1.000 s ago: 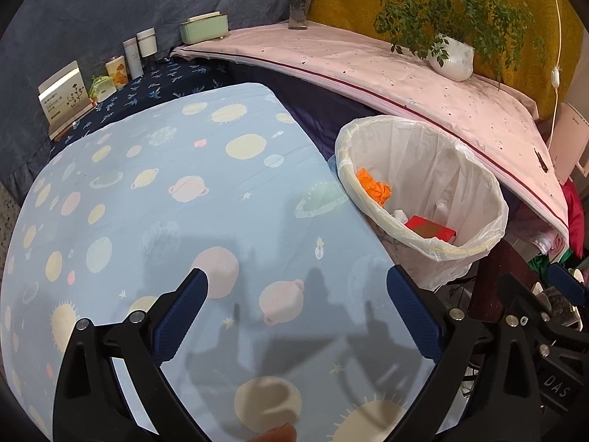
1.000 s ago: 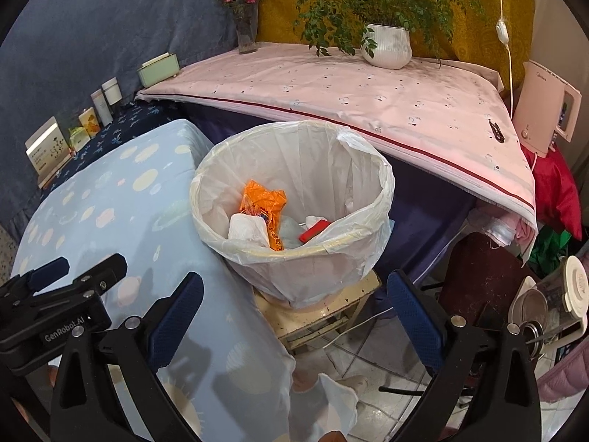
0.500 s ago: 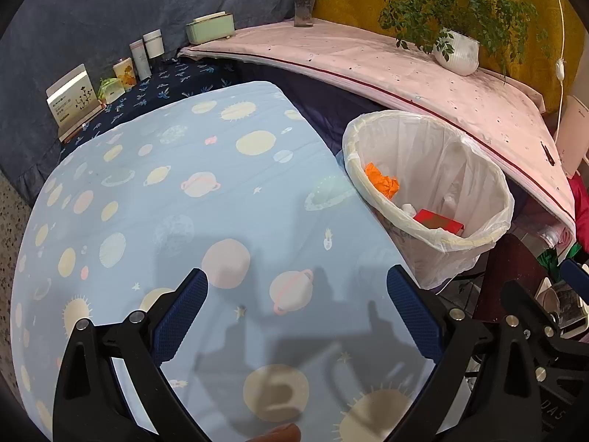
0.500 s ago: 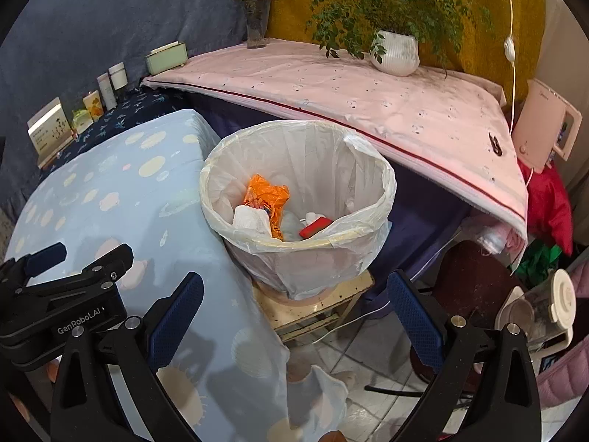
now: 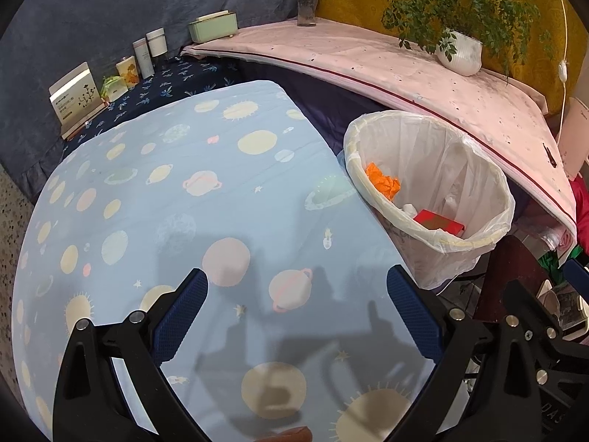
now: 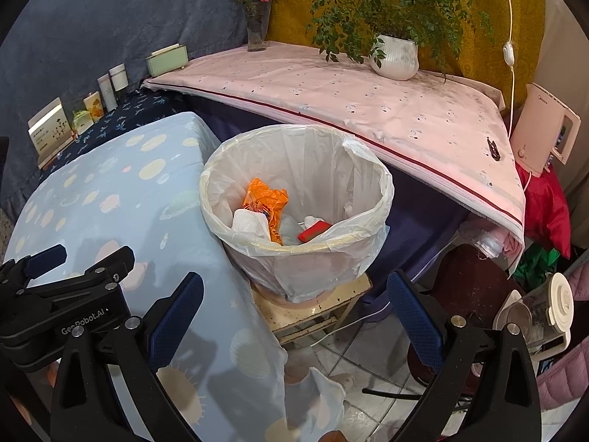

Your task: Collect trash

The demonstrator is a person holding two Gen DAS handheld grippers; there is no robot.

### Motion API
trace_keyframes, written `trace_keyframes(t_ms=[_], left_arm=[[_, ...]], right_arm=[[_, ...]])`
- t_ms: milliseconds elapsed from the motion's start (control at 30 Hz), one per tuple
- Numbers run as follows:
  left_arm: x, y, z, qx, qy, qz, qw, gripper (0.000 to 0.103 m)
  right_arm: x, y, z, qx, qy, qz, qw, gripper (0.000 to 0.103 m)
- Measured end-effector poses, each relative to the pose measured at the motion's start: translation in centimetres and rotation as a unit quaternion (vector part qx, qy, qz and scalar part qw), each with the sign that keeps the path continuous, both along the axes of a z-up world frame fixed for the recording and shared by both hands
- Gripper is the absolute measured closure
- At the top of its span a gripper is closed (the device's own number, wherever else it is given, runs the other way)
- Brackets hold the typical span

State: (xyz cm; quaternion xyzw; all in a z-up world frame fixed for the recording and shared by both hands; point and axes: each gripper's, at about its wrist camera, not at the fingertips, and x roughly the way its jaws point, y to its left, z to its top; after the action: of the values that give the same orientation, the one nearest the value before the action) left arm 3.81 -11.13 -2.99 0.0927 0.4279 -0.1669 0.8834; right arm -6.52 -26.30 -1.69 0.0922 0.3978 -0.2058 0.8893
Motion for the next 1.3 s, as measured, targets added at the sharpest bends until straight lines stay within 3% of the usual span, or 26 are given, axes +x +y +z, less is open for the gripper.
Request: trace_keyframes(t_ms=[767, 1300], left_arm=[[-0.3, -0.2, 1.2, -0.009, -0.009, 0.005, 0.9999, 0.01], [1.2, -2.7, 2.6, -0.008, -0.034, -0.004, 0.9994, 0.01]], right_arm=[[-0.2, 0.0, 0.9, -0.009, -0.012, 0.001, 1.0, 0.007], [0.9, -1.6, 2.3, -0.025, -0.031, -0.006, 0.999, 0.007]])
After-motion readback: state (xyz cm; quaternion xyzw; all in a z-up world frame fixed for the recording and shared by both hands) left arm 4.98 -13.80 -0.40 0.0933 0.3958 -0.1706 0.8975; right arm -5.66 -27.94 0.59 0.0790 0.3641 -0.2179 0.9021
